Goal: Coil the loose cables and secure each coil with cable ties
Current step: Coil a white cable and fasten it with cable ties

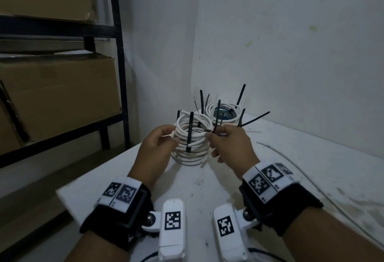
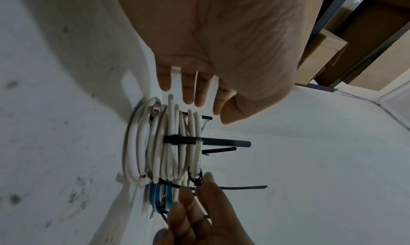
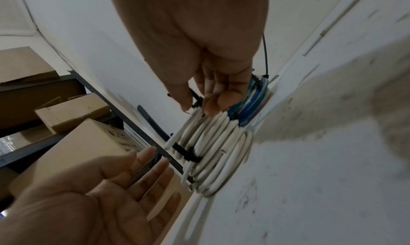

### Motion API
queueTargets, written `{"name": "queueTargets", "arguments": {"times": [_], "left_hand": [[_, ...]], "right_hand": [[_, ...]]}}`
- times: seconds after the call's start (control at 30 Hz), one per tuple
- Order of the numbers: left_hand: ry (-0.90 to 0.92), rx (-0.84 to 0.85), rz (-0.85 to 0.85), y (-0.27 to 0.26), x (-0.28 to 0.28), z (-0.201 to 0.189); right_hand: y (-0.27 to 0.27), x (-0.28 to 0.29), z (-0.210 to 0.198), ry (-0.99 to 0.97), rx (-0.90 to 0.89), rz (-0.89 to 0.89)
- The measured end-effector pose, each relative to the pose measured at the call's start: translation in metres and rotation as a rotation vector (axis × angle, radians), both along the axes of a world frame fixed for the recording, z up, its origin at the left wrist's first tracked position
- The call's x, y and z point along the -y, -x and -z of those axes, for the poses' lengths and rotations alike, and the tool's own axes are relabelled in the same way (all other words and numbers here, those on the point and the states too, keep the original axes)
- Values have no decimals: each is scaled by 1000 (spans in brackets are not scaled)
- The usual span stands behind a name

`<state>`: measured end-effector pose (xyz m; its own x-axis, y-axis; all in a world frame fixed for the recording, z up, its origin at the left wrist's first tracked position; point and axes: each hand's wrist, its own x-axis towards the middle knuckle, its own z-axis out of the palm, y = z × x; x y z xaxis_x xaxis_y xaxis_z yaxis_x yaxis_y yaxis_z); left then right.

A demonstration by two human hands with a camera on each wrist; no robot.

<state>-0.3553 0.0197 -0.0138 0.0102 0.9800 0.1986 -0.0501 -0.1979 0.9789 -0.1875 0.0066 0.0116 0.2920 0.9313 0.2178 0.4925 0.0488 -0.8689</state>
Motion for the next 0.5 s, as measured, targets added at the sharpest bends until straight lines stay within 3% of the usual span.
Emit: {"name": "queueTargets", "arguments": {"times": [0.07,0.23,0.37,0.5], "left_hand": [[-16,41,-66,2,-2,0],[-173,102,-233,5,7,-17],[-293,33,-116,-31,32,-54],[-352,-121,51,-111,77,-74]], "right_hand": [[-9,16,-5,57,1,-41],[-56,74,-20,137,210,-57],[-119,133,-31,215,356,3],[-192,194,-39,403,565,108]]}}
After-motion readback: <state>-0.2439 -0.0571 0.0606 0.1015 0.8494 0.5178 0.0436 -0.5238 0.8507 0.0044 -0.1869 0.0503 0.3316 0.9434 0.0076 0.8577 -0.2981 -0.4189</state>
